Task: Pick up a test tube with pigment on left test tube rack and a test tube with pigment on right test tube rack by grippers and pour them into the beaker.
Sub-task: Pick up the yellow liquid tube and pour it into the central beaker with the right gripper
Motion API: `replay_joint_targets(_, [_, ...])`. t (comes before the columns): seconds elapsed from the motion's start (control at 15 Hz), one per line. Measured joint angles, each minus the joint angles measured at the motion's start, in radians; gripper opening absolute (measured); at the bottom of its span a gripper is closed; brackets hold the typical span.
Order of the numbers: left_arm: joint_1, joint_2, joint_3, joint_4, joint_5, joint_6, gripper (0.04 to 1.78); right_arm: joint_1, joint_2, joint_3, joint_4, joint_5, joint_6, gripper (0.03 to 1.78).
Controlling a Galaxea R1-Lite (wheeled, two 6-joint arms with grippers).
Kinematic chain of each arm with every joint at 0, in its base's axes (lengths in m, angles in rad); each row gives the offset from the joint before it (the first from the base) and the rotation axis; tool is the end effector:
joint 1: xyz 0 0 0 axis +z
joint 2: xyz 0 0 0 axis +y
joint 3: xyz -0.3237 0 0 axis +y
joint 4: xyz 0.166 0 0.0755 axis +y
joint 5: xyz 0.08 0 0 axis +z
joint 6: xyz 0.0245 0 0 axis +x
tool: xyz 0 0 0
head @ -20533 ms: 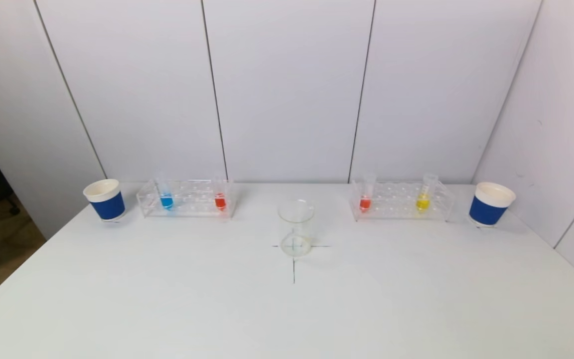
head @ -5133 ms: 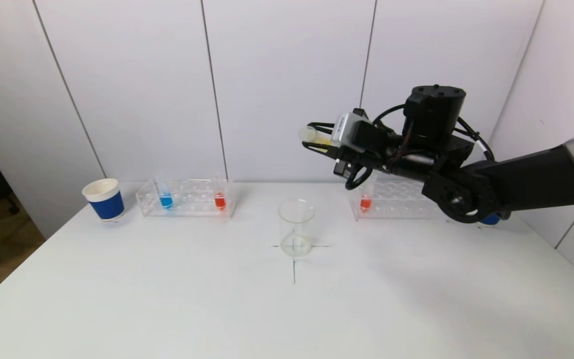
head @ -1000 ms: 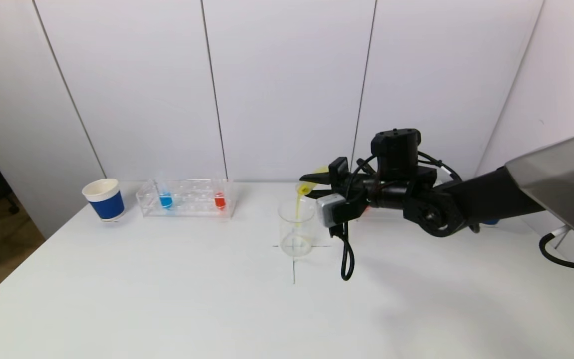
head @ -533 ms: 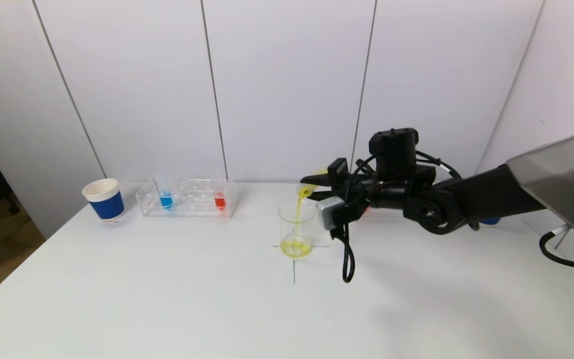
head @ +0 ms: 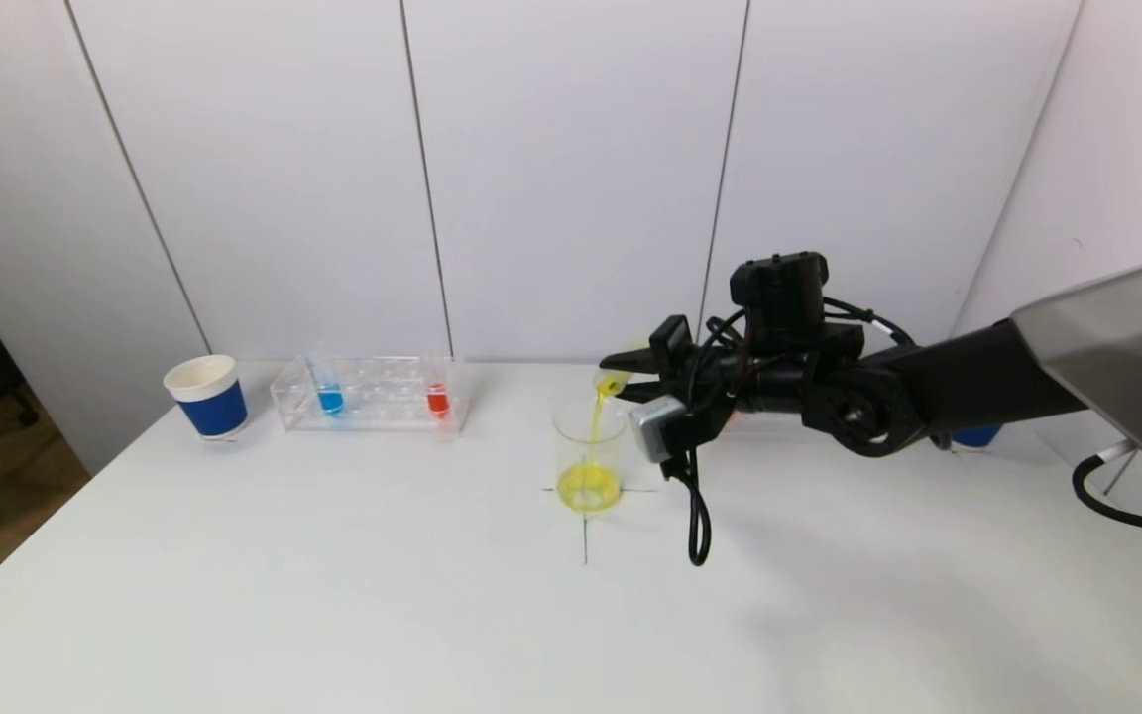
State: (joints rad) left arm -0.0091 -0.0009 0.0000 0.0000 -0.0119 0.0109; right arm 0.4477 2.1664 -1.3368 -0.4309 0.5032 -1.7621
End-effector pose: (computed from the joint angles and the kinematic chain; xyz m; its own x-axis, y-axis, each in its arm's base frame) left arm -0.0533 0.0002 0.0755 0.9998 -0.0210 0.0009 0.0210 0.9997 0.0109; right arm 0.3941 0.2024 0.1571 0.5190 0.7842 -0.3401 -0.1953 -0.2786 -0.9404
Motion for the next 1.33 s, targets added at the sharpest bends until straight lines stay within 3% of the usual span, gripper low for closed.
replay_joint_targets(1.33, [0.000,0.000,0.000,0.000,0.000,0.000,1.76,0.020,-0.006,-0.109,0.178,-0.056,-0.178,0.45])
